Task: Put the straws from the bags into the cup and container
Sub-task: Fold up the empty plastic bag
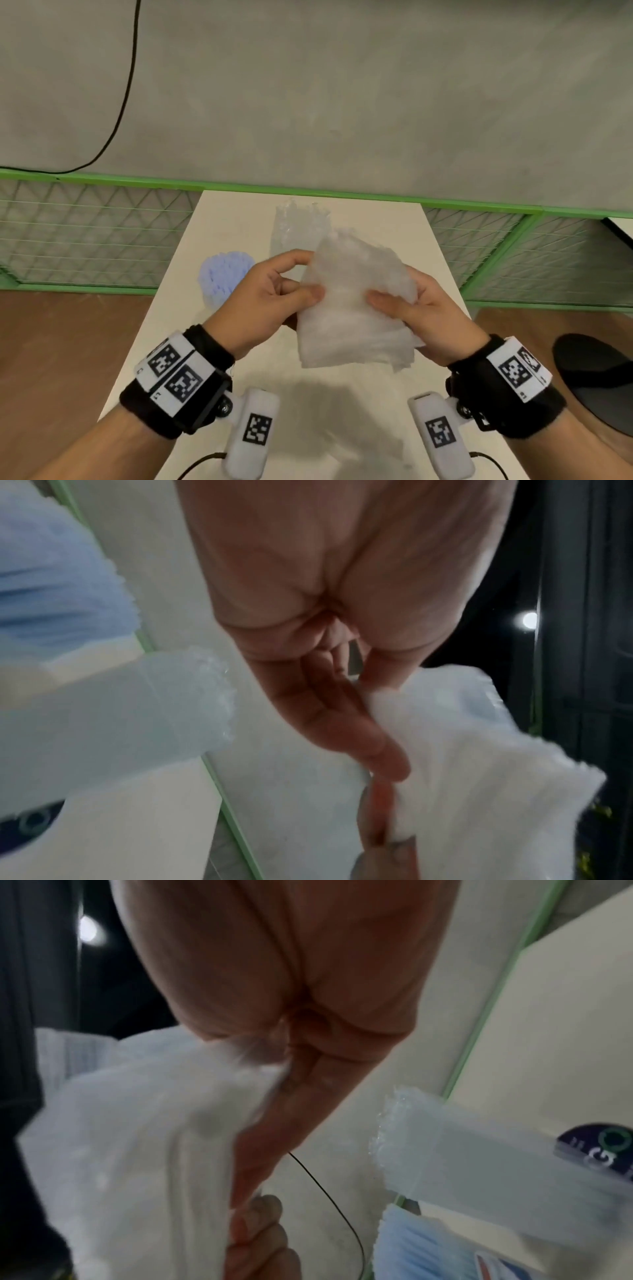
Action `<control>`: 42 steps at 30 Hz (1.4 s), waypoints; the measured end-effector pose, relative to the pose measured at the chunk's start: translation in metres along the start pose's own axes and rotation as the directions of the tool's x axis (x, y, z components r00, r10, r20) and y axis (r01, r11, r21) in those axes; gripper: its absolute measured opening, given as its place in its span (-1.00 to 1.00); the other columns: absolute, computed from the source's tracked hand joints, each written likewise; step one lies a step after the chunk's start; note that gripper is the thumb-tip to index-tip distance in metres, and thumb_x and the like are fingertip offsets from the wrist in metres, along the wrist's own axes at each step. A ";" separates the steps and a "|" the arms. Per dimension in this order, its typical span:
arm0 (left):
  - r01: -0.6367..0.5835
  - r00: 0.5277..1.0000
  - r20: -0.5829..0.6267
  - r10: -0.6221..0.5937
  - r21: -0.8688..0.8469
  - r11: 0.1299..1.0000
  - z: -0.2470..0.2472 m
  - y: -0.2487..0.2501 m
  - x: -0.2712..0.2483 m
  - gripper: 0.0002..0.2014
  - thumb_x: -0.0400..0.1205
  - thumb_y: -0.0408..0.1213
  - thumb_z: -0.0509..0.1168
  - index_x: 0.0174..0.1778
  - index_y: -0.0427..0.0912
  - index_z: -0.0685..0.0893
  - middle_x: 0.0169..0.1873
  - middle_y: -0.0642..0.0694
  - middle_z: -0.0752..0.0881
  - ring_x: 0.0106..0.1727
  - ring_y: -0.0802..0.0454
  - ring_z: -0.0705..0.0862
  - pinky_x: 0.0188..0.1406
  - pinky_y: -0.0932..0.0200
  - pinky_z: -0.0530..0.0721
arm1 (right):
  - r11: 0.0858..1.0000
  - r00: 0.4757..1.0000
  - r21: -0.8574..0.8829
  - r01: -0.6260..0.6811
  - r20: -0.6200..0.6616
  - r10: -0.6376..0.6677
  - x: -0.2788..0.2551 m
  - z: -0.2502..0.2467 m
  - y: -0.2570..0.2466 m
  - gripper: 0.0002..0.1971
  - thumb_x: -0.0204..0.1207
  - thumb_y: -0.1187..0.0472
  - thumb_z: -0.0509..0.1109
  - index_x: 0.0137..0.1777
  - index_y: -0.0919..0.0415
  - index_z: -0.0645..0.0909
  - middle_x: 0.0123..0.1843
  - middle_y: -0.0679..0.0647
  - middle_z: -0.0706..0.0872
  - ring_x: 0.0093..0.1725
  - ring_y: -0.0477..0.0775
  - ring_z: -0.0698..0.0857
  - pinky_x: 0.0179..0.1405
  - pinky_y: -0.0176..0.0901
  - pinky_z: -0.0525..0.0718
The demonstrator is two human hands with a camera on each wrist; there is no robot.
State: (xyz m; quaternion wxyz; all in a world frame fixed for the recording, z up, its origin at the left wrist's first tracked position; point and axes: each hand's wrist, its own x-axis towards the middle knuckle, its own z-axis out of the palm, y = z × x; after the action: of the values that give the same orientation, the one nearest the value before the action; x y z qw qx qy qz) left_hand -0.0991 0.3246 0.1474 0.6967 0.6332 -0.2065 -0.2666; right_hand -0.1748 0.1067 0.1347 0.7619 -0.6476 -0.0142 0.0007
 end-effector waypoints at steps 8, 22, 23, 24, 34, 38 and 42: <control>0.107 0.988 0.141 -0.069 -0.277 0.955 0.008 -0.009 -0.013 -0.85 0.49 -0.19 0.25 -0.12 -0.10 0.68 -0.18 -0.10 0.69 -0.26 0.00 0.64 -0.42 0.25 0.62 | 0.970 0.974 -0.091 0.226 0.050 -0.222 -0.001 0.007 0.013 -0.70 0.30 0.53 0.46 -0.33 0.10 0.85 -0.13 0.12 0.86 -0.14 0.11 0.82 -0.14 -0.16 0.74; -0.006 0.993 -0.108 0.042 0.315 0.949 -0.015 -0.043 -0.013 -0.61 0.62 -0.54 0.29 0.06 0.07 0.85 -0.13 -0.09 0.76 -0.43 0.25 0.52 -0.36 0.46 0.45 | 0.971 0.990 -0.193 -0.138 -0.063 0.128 0.017 -0.003 0.050 -0.80 0.65 0.32 0.33 0.23 0.19 0.63 -0.03 0.14 0.75 -0.12 0.03 0.74 -0.16 -0.13 0.73; 0.023 0.988 -0.152 0.034 0.355 0.934 -0.021 -0.049 -0.016 -0.63 0.62 -0.52 0.31 0.10 0.05 0.83 -0.08 -0.08 0.74 -0.43 0.32 0.54 -0.35 0.51 0.46 | 0.960 0.980 -0.210 -0.186 -0.112 0.165 0.017 -0.005 0.068 -0.84 0.67 0.32 0.32 0.18 0.13 0.64 -0.06 0.12 0.75 -0.17 0.07 0.73 -0.17 -0.14 0.73; 0.062 0.981 -0.195 0.017 0.394 0.917 -0.030 -0.058 -0.020 -0.63 0.61 -0.52 0.32 0.13 0.04 0.82 -0.06 -0.04 0.72 -0.41 0.36 0.58 -0.34 0.55 0.48 | 0.925 0.966 -0.293 -0.242 -0.160 0.202 0.017 -0.005 0.088 -0.88 0.67 0.27 0.35 0.11 0.06 0.65 -0.10 0.07 0.74 -0.23 0.07 0.72 -0.18 -0.18 0.70; 0.391 0.888 -0.443 -0.125 0.581 0.714 -0.092 -0.132 -0.062 -0.54 0.49 -0.60 0.37 0.26 -0.12 0.74 0.20 -0.05 0.59 0.15 -0.03 0.60 -0.35 0.55 0.65 | 0.029 0.813 -0.993 -0.113 -0.076 0.577 -0.018 0.034 0.229 -0.51 0.45 -0.08 0.42 0.32 0.06 0.44 0.26 0.04 0.53 0.24 0.21 0.61 0.17 0.04 0.60; 0.447 0.871 -0.466 -0.154 0.623 0.642 -0.105 -0.144 -0.073 -0.57 0.51 -0.51 0.39 0.26 -0.04 0.74 0.22 -0.07 0.61 0.24 -0.10 0.62 0.10 0.14 0.72 | -0.008 0.836 -0.995 -0.104 -0.092 0.540 -0.015 0.017 0.228 -0.75 0.59 0.16 0.20 0.21 0.10 0.60 0.21 0.13 0.66 0.18 0.25 0.67 0.07 -0.04 0.57; 0.471 0.837 -0.515 -0.184 0.510 0.719 -0.106 -0.150 -0.080 -0.69 0.57 -0.32 0.46 0.24 -0.05 0.75 0.20 -0.03 0.60 0.21 -0.01 0.59 -0.11 0.54 0.56 | 0.488 0.886 -0.831 -0.268 -0.013 0.464 -0.007 -0.016 0.178 -0.89 0.35 0.13 0.20 -0.22 0.00 0.56 -0.14 0.08 0.74 -0.13 0.22 0.78 -0.08 0.04 0.71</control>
State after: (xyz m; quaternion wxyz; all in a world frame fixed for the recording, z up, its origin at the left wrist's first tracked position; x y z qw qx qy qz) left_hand -0.1113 0.4481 -0.0096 0.4172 0.8946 -0.0051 -0.1601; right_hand -0.1787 0.1193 -0.0436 0.3535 -0.9065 0.0443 0.2265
